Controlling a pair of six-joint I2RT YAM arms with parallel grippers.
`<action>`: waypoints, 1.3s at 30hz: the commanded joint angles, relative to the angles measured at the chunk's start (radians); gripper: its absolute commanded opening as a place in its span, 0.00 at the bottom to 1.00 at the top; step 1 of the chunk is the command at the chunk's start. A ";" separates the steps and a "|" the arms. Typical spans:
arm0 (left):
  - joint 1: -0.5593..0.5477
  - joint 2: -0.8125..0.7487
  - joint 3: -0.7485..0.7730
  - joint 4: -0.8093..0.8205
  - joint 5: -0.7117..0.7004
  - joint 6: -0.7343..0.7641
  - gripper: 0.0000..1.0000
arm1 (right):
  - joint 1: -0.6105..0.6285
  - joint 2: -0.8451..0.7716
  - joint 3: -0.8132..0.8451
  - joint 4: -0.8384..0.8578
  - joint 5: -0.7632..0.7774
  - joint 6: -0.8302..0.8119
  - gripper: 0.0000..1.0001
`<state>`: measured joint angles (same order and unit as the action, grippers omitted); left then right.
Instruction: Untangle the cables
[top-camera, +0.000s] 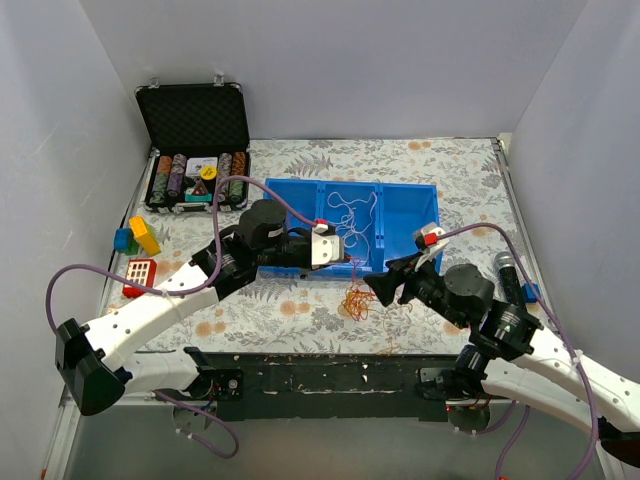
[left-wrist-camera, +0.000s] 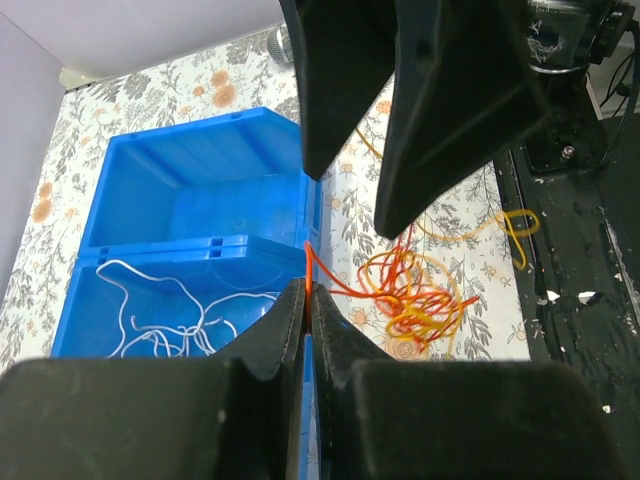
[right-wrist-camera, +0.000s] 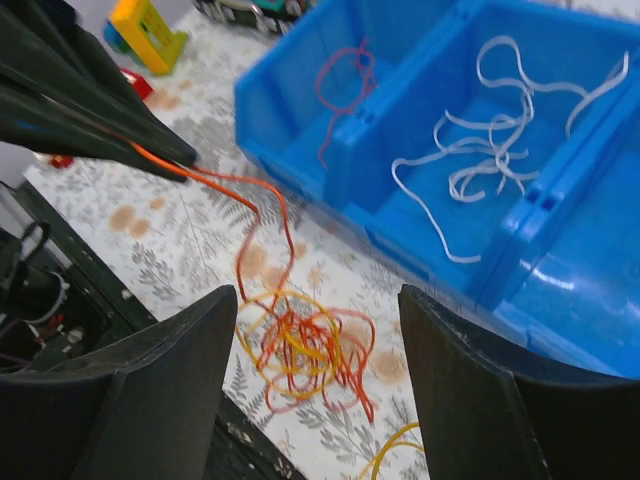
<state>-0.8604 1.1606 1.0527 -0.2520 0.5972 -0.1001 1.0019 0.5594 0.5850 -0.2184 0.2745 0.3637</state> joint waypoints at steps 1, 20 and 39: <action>0.001 -0.041 0.010 -0.023 -0.005 0.014 0.00 | 0.001 0.020 0.087 0.077 -0.067 -0.078 0.75; -0.015 -0.033 0.156 -0.090 0.062 -0.055 0.00 | 0.001 0.221 0.032 0.358 -0.149 -0.108 0.68; -0.016 -0.167 -0.081 -0.162 -0.060 0.054 0.00 | 0.003 0.073 0.300 -0.015 -0.014 -0.249 0.66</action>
<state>-0.8738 1.0283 1.0191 -0.3752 0.5610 -0.0914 1.0019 0.6170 0.8146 -0.1833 0.2035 0.1741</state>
